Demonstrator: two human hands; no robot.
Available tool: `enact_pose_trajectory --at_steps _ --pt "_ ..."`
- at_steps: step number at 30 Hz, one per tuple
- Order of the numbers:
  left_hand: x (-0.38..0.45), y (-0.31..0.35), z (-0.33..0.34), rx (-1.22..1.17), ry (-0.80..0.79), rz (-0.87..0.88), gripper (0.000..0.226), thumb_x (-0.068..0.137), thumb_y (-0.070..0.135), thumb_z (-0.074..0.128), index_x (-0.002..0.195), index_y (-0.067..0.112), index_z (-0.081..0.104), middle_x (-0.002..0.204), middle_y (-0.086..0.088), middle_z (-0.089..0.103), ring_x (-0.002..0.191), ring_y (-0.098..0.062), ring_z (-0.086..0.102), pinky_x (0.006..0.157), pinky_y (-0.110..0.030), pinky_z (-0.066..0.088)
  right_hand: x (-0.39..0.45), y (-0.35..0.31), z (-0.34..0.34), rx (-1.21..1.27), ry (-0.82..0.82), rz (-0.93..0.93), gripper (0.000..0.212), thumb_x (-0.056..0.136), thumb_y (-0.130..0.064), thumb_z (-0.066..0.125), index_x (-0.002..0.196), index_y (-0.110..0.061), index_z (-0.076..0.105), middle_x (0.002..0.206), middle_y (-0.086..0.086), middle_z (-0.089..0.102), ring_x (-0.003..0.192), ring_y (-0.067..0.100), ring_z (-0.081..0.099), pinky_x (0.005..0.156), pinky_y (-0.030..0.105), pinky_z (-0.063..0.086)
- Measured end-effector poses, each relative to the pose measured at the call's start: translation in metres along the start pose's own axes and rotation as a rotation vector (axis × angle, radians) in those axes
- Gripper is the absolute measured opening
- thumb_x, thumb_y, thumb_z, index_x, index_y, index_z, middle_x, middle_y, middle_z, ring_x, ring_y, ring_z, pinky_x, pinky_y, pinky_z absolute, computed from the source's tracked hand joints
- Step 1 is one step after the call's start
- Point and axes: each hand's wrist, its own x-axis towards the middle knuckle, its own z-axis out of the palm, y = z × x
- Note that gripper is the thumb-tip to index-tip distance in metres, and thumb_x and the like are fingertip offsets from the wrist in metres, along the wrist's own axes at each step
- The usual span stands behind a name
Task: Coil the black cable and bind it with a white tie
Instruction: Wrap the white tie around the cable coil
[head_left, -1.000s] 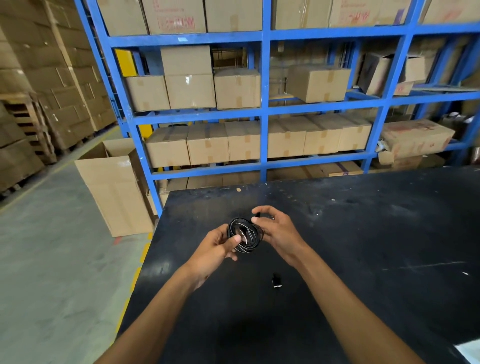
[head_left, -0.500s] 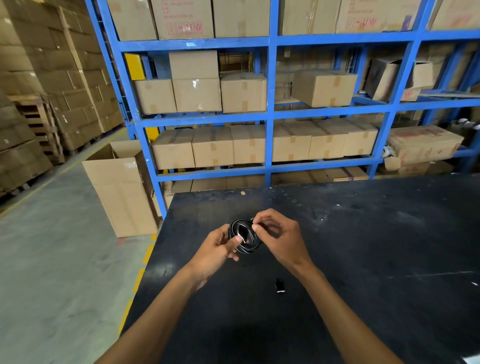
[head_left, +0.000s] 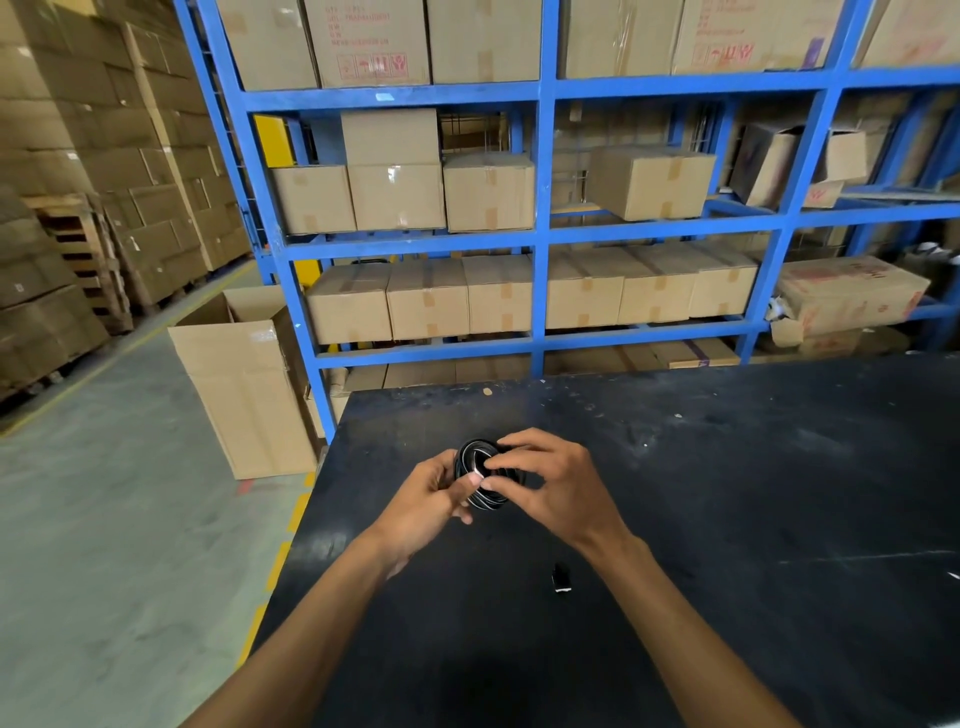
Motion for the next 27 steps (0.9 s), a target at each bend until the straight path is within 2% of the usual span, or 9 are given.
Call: enact_pose_trajectory --at_steps 6,10,14,20,24,27 --pt "-0.002 0.002 0.000 0.010 -0.003 0.012 0.021 0.099 0.010 0.050 0.117 0.001 0.057 0.094 -0.013 0.060 0.071 -0.007 0.057 0.074 -0.031 0.052 0.003 -0.005 -0.002 -0.009 -0.010 0.032 0.028 0.078 -0.033 0.079 0.091 -0.010 0.080 0.096 0.006 0.074 0.082 0.016 0.071 0.072 0.032 0.060" --pt "-0.003 0.003 -0.002 0.001 -0.013 0.012 0.023 0.099 0.010 0.050 0.119 0.002 0.058 0.096 -0.013 0.062 0.073 -0.008 0.057 0.075 -0.032 0.051 0.006 -0.003 -0.005 -0.017 -0.097 0.038 0.022 0.073 -0.021 0.086 0.093 -0.011 0.081 0.102 0.007 0.072 0.084 0.017 0.071 0.076 0.037 0.061" --pt "-0.003 0.005 -0.003 0.006 -0.015 0.012 0.023 0.099 0.011 0.051 0.119 0.004 0.058 0.096 -0.012 0.063 0.072 -0.006 0.059 0.074 -0.031 0.052 0.007 -0.003 -0.007 -0.030 -0.149 0.042 0.022 0.076 -0.022 0.084 0.095 -0.010 0.080 0.107 0.006 0.069 0.090 0.016 0.070 0.082 0.035 0.059" --pt "-0.001 0.009 -0.005 0.014 -0.032 0.017 0.022 0.098 0.012 0.052 0.119 0.009 0.059 0.099 -0.011 0.066 0.074 -0.003 0.061 0.072 -0.027 0.053 0.008 -0.008 -0.011 -0.057 -0.169 0.040 0.017 0.081 -0.021 0.079 0.095 -0.011 0.080 0.109 0.003 0.065 0.091 0.013 0.068 0.080 0.033 0.059" --pt "-0.001 0.010 -0.005 0.024 -0.034 0.023 0.023 0.098 0.011 0.052 0.119 0.006 0.060 0.101 -0.018 0.065 0.080 -0.013 0.060 0.069 -0.025 0.053 0.008 -0.009 -0.012 -0.058 -0.199 0.064 0.022 0.081 -0.026 0.078 0.098 -0.010 0.079 0.111 0.002 0.063 0.094 0.013 0.067 0.083 0.035 0.057" --pt "-0.001 0.010 -0.005 0.025 -0.051 0.024 0.022 0.098 0.012 0.054 0.118 0.009 0.061 0.102 -0.016 0.067 0.083 -0.016 0.061 0.071 -0.027 0.053 0.008 -0.010 -0.012 -0.074 -0.211 0.068 0.023 0.083 -0.027 0.077 0.098 -0.010 0.079 0.110 0.002 0.061 0.093 0.013 0.065 0.083 0.035 0.057"
